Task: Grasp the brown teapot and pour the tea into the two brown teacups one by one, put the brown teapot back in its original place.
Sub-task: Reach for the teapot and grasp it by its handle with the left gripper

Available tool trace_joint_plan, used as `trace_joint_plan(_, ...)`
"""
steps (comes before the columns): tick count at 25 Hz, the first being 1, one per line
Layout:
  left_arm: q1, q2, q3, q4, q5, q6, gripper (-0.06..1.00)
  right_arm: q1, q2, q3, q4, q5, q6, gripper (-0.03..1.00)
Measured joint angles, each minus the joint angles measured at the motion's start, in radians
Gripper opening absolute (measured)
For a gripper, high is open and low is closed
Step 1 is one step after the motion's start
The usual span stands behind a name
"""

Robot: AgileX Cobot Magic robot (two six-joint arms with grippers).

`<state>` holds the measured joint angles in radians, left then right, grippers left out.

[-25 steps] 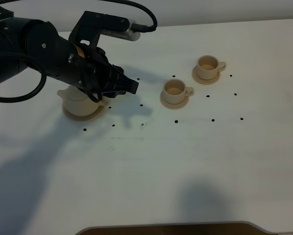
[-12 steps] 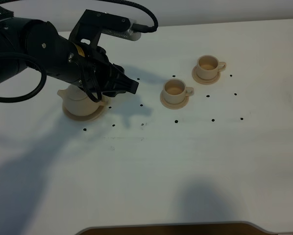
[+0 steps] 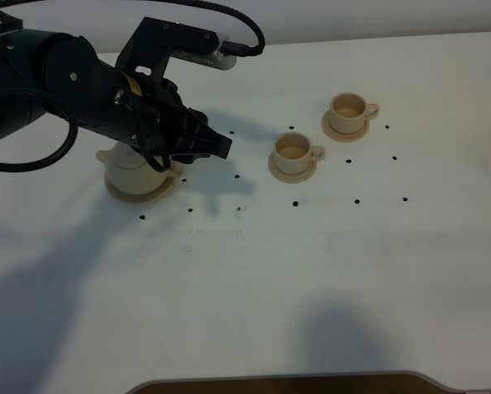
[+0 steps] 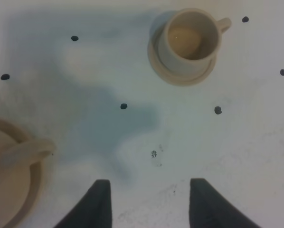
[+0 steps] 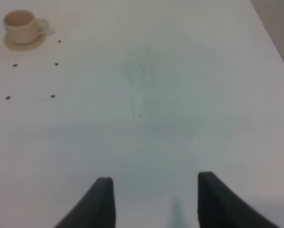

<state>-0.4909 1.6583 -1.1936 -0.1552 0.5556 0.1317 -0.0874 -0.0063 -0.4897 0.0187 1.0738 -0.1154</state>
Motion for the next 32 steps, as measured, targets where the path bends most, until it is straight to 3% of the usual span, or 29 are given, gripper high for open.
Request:
trace_joint_plan(16,0.0,0.0,0.0,0.0,0.0,0.0,0.4,-0.053,0.0,0.0,0.0,0.0,0.004,0.4)
trace_joint_plan(32,0.0,0.0,0.0,-0.012,0.043,0.0,0.4,0.006,0.0,0.0,0.003,0.0,0.006,0.4)
